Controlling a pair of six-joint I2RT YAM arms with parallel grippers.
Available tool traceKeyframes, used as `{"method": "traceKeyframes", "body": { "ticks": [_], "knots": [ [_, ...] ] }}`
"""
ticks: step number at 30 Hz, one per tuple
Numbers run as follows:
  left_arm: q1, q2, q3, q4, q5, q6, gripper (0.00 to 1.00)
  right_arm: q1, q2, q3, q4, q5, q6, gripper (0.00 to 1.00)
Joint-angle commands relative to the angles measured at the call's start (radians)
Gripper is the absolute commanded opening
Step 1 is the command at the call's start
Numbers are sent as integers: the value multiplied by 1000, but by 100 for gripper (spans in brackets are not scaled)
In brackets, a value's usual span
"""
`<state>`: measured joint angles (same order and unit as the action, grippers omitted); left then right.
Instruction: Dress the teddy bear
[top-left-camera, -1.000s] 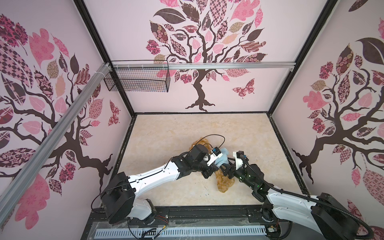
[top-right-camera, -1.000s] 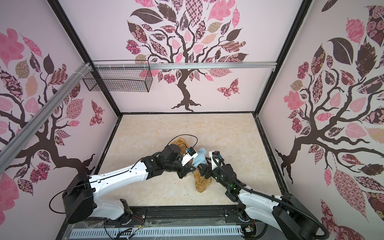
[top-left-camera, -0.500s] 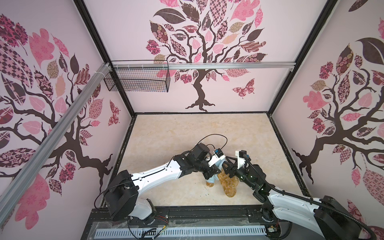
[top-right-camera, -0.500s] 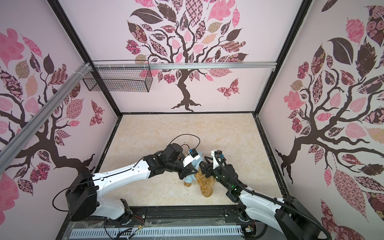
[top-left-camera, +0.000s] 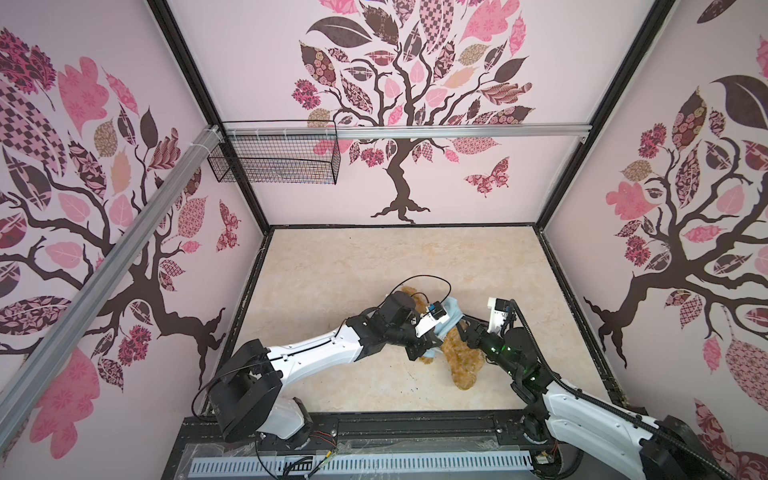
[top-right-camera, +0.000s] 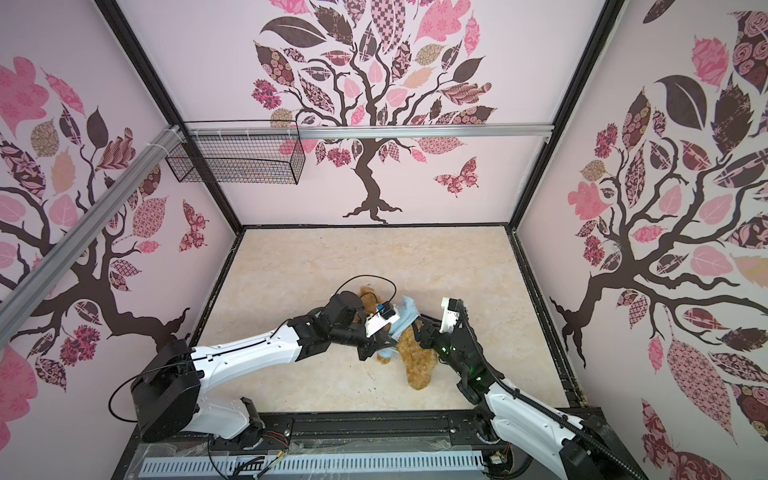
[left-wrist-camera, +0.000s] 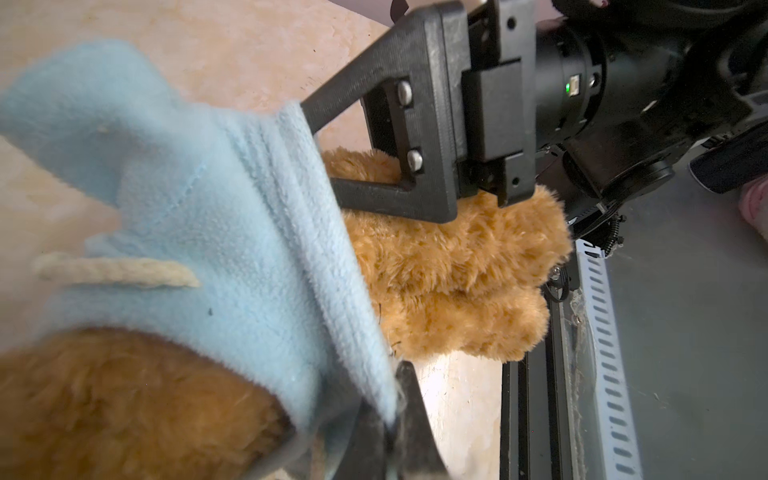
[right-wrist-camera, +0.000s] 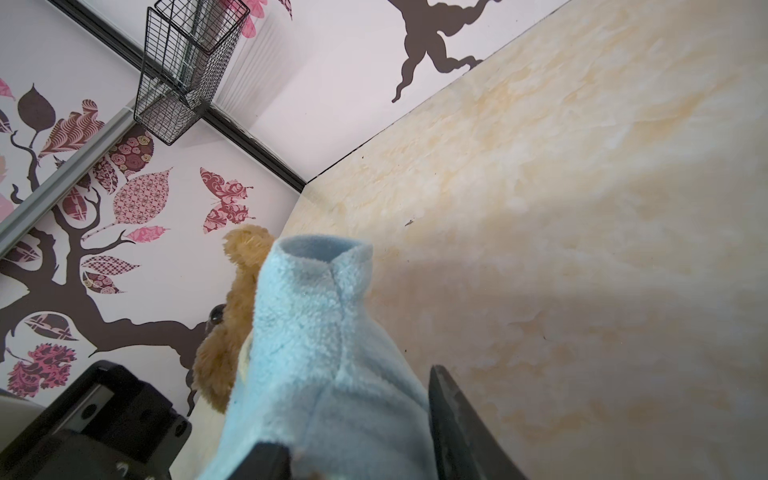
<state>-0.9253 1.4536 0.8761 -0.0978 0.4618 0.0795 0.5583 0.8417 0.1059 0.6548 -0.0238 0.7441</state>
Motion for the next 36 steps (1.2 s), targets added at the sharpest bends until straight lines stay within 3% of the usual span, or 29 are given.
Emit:
{"method": "traceKeyframes", "body": {
  "ticks": [1, 6, 8, 12, 18, 24, 28, 31, 36],
  "knots": [
    [-29, 11, -47, -103, 51, 18, 0, -63, 14, -1, 107, 101, 31, 48],
    [-30, 23, -4, -27, 55, -29, 0, -63, 77, -31, 237, -157, -169, 62],
    [-30, 34, 28, -22, 85, -32, 0, -63, 78, -42, 264, -207, -212, 67],
    [-33, 69, 97, -21, 139, -28, 0, -62, 58, -45, 282, -240, -269, 75],
    [-57, 140, 230, -118, 158, 48, 0, -62, 62, -38, 272, -226, -284, 78],
    [-89, 158, 225, -173, 175, 114, 0, -76, 73, 30, 100, -27, -208, 60],
    [-118, 125, 86, -128, 187, 148, 0, -166, 97, 79, -45, 33, -2, 45],
    [-124, 104, -5, -85, 166, 142, 0, -223, 134, 74, -32, 4, 107, 42],
    [-124, 105, -55, -31, 45, 104, 0, -225, 213, 51, 161, -125, 83, 41]
  ]
}}
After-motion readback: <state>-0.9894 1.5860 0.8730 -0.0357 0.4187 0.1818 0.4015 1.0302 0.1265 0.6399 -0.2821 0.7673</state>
